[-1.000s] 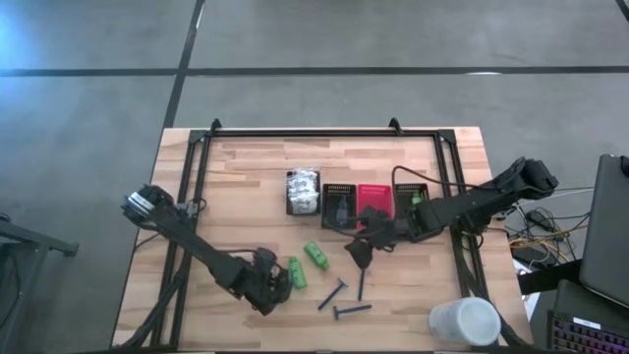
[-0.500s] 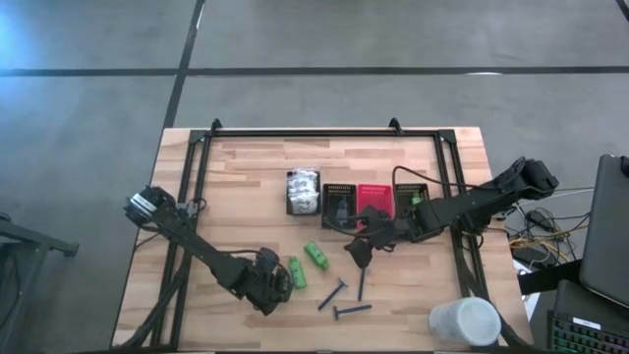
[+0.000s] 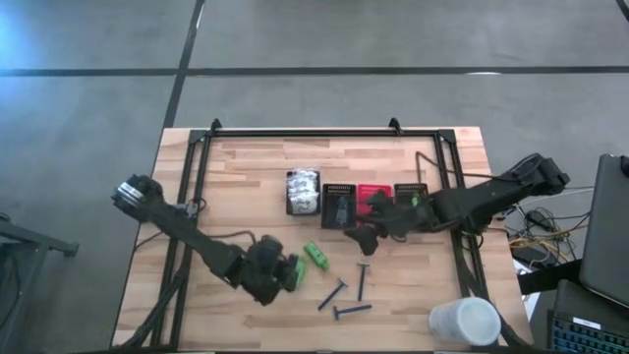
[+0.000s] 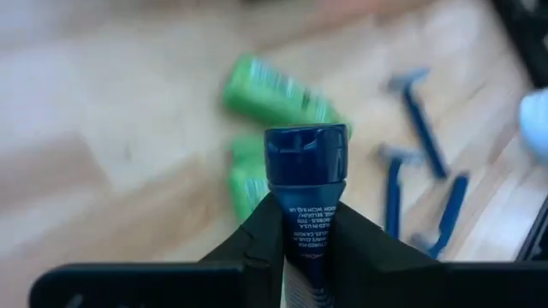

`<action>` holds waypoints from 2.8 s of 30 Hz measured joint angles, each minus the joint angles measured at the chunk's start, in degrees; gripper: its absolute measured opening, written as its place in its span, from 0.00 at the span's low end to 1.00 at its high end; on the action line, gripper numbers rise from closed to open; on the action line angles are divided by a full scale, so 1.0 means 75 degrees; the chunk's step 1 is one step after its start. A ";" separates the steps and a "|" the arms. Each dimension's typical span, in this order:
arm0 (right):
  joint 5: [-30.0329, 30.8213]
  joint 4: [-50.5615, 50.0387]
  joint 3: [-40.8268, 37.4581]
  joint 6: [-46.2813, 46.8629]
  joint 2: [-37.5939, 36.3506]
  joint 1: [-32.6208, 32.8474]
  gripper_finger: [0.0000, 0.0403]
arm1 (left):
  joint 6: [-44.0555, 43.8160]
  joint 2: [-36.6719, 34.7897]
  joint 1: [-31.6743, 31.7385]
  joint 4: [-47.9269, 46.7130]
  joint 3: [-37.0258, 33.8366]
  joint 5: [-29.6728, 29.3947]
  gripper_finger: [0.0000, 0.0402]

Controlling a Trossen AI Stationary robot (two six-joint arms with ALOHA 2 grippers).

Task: Pick & Place Travel size toiletries
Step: Put the blue shaving cream into the middle black bin, then put the blue razor into the red bin

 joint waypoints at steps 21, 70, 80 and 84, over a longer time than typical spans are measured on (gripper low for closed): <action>0.0655 -0.0027 0.0005 -0.0363 -0.1527 0.0188 0.86 | 0.3232 0.0317 0.4175 0.3930 -0.0003 0.1809 0.16; 0.0787 -0.0260 -0.0697 0.0653 -0.1483 0.0336 0.57 | 0.4628 0.1000 0.3046 0.3519 0.0317 0.4282 0.50; 0.0735 -0.0260 -0.1241 0.1575 -0.1483 0.0709 0.60 | 0.1699 0.1000 0.1166 0.1865 0.0347 0.2079 0.43; 0.0728 -0.0248 -0.1327 0.1734 -0.1483 0.1012 0.63 | -0.0178 0.1000 0.0528 0.1237 0.0347 0.0890 0.40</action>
